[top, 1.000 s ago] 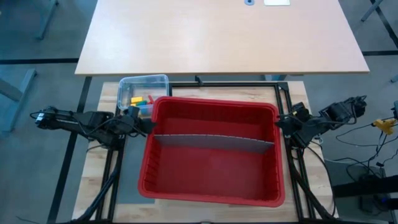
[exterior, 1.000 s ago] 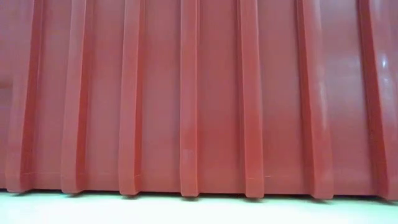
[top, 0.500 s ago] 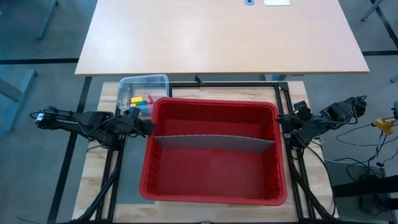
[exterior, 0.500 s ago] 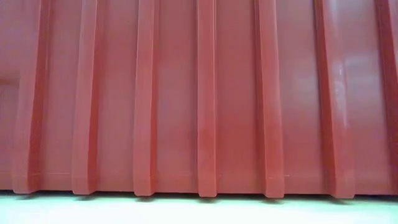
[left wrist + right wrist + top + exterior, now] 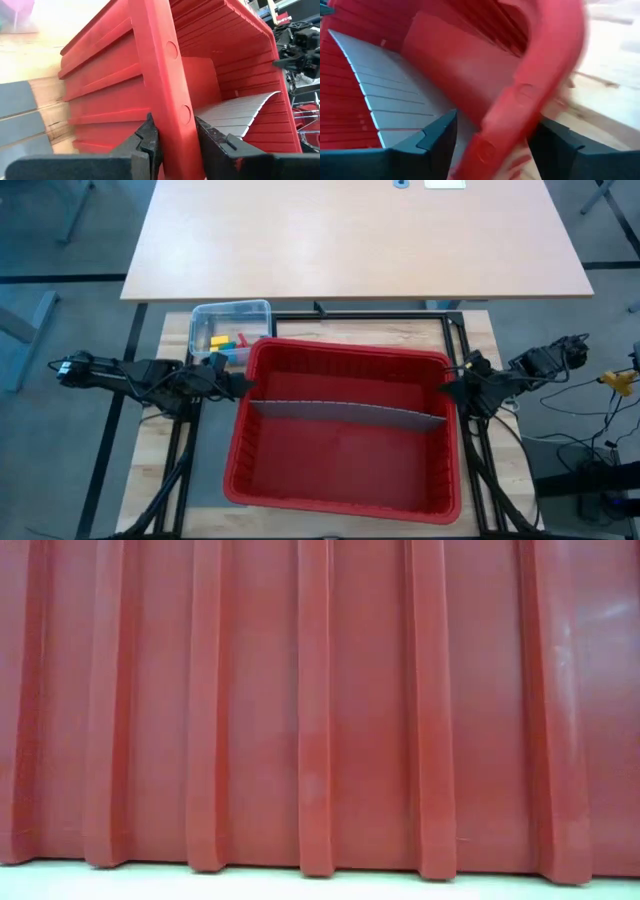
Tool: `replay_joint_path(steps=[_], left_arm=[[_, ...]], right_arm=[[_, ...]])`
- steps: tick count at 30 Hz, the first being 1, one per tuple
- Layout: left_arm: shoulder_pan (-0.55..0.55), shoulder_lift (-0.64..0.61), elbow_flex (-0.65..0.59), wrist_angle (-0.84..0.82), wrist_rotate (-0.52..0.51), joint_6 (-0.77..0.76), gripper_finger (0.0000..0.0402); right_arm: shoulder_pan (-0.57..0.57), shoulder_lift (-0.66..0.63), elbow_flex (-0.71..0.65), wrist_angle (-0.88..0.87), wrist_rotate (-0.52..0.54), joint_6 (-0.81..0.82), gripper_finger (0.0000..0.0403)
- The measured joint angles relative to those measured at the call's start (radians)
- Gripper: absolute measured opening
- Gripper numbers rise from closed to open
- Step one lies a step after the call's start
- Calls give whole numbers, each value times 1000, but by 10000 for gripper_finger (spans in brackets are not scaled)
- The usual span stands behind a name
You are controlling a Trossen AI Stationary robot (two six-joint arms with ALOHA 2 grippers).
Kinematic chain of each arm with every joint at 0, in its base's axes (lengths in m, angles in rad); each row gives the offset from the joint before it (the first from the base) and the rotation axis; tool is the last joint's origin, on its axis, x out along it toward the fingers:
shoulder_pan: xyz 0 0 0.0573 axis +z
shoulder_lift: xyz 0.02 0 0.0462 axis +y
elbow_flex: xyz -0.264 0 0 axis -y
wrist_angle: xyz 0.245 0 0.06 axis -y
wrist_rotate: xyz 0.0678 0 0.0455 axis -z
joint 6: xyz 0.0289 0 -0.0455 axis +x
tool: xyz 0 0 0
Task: Sort blocks
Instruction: Insert the bin divider into the red bin
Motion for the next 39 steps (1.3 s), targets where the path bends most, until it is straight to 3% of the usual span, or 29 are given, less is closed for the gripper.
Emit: replay_joint_path(steps=[3,8,13,20,28,34,39], left_arm=[[0,0,0,0,0,-5,76],[0,-1,0,15,3,-12,76],[0,-1,0,37,40,-13,76],[0,-3,5,102,107,-5,72],[-1,-1,5,145,255,8,79],[-1,-18,5,134,220,107,110],[-1,-35,5,107,191,119,113]], right_arm=[[0,5,-40,33,6,7,197],[-1,7,-44,35,58,66,124],[-3,-6,6,-10,217,116,88],[-2,-15,51,-29,346,86,84],[-3,-15,59,-45,369,110,70],[-2,-15,59,-78,370,111,79],[-3,-15,59,-88,366,128,72]])
